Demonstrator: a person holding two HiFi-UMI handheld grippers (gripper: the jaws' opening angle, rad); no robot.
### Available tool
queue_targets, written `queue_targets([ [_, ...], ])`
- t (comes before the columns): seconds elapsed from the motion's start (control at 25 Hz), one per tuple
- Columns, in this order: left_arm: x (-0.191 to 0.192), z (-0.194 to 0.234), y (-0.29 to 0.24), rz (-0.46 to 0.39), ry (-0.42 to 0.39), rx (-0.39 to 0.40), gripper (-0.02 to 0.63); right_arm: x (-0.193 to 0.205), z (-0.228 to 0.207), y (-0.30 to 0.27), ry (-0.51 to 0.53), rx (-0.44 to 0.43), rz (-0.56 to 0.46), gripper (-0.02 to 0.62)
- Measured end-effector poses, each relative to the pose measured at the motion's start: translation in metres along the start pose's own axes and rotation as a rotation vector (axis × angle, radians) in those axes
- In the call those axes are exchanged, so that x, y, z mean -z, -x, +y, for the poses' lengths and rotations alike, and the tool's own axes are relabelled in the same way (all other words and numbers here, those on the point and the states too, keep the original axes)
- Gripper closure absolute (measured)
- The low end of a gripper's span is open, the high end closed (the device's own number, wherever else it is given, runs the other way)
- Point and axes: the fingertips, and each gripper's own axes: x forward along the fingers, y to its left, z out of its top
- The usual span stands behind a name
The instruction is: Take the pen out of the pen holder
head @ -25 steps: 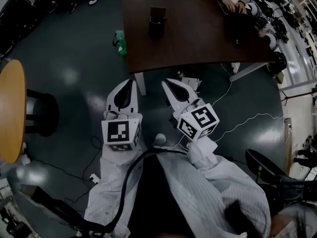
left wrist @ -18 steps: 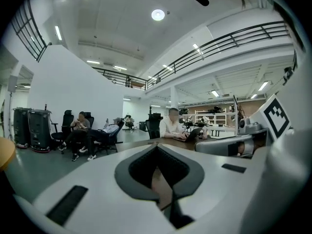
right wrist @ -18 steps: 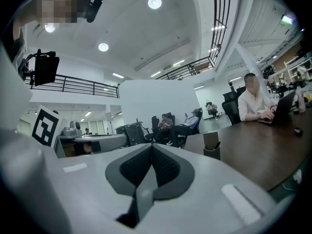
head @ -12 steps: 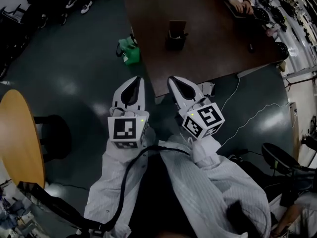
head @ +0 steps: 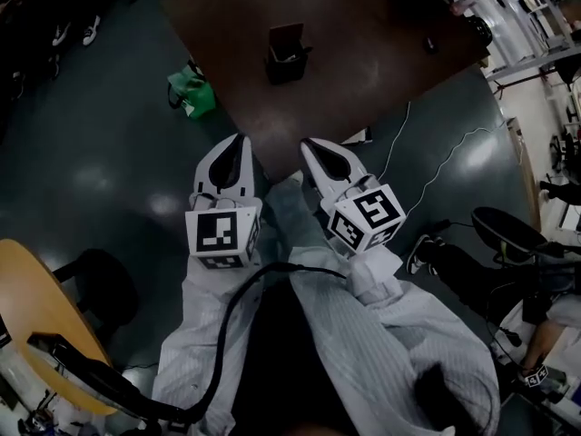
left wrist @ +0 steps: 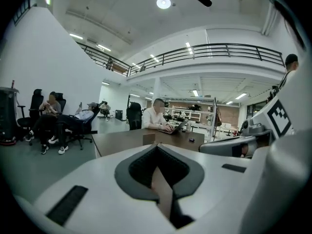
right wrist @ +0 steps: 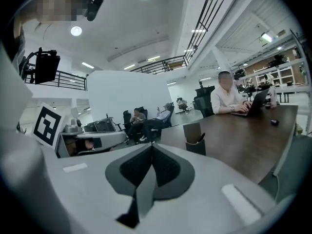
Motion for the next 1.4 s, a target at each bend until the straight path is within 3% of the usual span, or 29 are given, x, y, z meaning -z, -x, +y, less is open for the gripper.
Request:
queue_targets([
  [0.28, -0.001, 0.000, -0.058, 0.032, -0.029, 0.033, 0.601, -0.014, -0.060, -0.034, -0.038, 0.049, -0.020, 0.594],
  [0.56, -0.042, -0.015, -0.150, -0.023, -0.057, 0.042, 0.601, -0.051, -0.144, -0.069, -0.027, 0.043, -0.028, 0.594],
  [0.72, -0.052, -0.018, -0.166, -0.039, -0.062, 0.024, 0.601, -0.060, -0.167, -0.079, -0.026, 0.034, -0.023, 0.593],
  [1.0, -0.036, -0.011, -0.195, 0.006, -0.039, -0.017, 0.601, -0.031, -0.202, -0.103, -0.090, 0.016, 0.058, 0.575],
  [1.2, -0.021, -0.001, -0.212, 0.046, -0.020, 0.002, 0.601, -0.014, -0.219, -0.130, -0.135, 0.066, 0.073, 0.560],
  [1.4, -0.017, 0.002, -0.223, 0.060, -0.018, 0.021, 0.601, 0.008, -0.227, -0.153, -0.211, 0.060, 0.108, 0.497],
])
